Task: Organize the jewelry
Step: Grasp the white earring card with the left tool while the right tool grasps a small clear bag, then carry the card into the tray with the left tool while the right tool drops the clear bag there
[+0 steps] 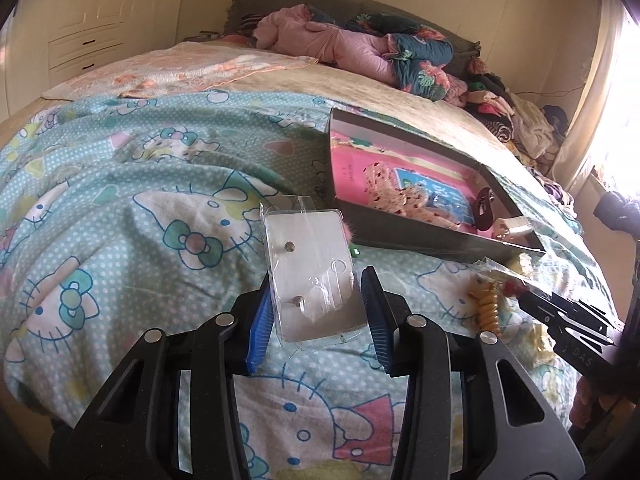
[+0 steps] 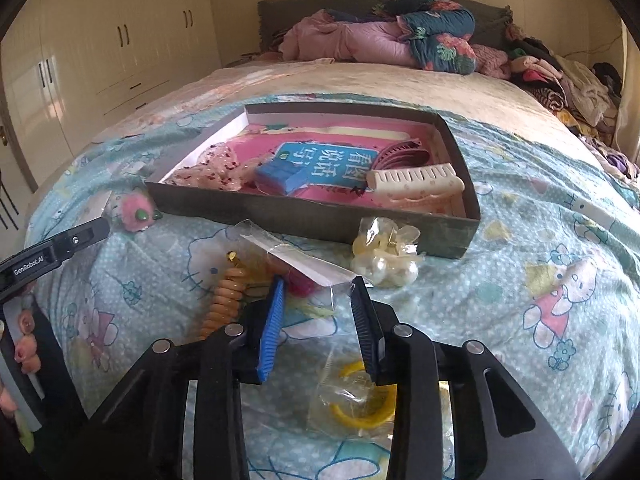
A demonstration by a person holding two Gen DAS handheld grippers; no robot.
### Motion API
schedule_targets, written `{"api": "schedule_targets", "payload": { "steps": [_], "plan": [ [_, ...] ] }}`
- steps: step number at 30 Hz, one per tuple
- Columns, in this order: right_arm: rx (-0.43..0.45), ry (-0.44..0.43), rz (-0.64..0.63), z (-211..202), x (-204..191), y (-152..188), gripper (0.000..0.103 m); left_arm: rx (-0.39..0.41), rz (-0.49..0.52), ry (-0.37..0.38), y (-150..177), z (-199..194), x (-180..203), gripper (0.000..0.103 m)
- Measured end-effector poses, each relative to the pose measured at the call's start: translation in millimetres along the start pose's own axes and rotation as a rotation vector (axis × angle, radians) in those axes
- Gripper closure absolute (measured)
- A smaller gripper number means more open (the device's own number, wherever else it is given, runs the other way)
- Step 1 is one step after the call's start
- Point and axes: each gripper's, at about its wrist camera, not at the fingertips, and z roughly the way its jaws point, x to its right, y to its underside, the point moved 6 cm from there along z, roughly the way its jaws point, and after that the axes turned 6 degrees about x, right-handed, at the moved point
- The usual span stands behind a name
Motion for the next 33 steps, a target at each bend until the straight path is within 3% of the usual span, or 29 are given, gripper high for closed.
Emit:
{"api": "schedule_targets", "payload": {
  "steps": [16,33],
  "plan": [
    [0.081,-0.036,0.021,-31,-2,-18,0.072,0.052,0.048,0.081,-19,-18,34,0.07],
    [0.112,-0.005,0.032,-28,17,-36,0.072,0.046,0.114,0.13,-38,9,76,0.07]
  ]
}}
